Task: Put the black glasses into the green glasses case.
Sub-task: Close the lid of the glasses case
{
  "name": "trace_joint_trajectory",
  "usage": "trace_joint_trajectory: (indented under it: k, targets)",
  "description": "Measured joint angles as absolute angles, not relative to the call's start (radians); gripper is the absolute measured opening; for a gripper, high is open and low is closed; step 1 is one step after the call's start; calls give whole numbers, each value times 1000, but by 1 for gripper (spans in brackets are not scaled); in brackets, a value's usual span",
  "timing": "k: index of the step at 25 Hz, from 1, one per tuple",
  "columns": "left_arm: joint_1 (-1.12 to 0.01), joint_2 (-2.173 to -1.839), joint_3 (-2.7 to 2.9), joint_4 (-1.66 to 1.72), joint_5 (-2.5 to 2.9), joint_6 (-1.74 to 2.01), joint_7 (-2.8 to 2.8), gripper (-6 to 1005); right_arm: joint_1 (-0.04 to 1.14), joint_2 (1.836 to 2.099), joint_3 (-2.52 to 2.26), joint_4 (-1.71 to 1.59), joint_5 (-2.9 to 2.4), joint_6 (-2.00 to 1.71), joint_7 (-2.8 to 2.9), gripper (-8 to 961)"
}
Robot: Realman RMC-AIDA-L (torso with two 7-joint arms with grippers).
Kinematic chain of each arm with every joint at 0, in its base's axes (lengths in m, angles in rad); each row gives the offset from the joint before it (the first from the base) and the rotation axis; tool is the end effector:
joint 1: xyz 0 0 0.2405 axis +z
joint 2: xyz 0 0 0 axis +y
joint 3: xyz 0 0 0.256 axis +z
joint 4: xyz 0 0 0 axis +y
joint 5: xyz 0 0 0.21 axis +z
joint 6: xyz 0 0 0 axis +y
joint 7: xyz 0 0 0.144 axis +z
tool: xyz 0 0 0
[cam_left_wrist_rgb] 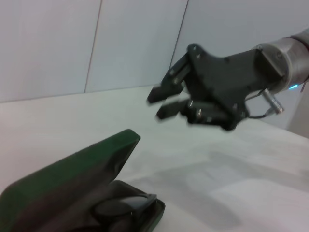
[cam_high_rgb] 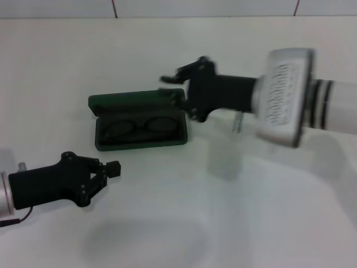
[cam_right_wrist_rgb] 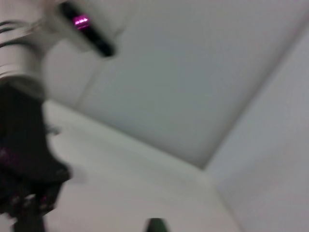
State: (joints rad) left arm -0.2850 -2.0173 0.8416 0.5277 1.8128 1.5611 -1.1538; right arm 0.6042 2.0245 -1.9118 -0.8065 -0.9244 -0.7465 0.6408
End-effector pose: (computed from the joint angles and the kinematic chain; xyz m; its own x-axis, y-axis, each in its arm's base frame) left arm -0.3304 0.2534 -0.0044 0.7627 0.3682 0.5318 0.5208 -0.8371 -0.1673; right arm 0.1316 0.3668 -0.0957 0.8589 0.4284 -0.2805 0.2306 -0.8126 -0.5352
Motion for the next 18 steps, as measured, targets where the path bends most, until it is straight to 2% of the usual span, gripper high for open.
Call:
trace_joint_trajectory:
  k: [6, 12, 18]
  targets:
    - [-303, -2027, 775, 522, 1802, 1545, -1147, 19, 447, 2028, -1699, -786, -915, -875, 655, 216]
    - [-323, -2034, 735, 518, 1809, 1456, -1148, 19, 412, 2017, -1565, -571, -918, -1101, 663, 243]
    - [-357, -2037, 735, 515, 1809, 1398, -1152, 20, 415, 1994, -1522, -419, -922, -1263, 686, 446]
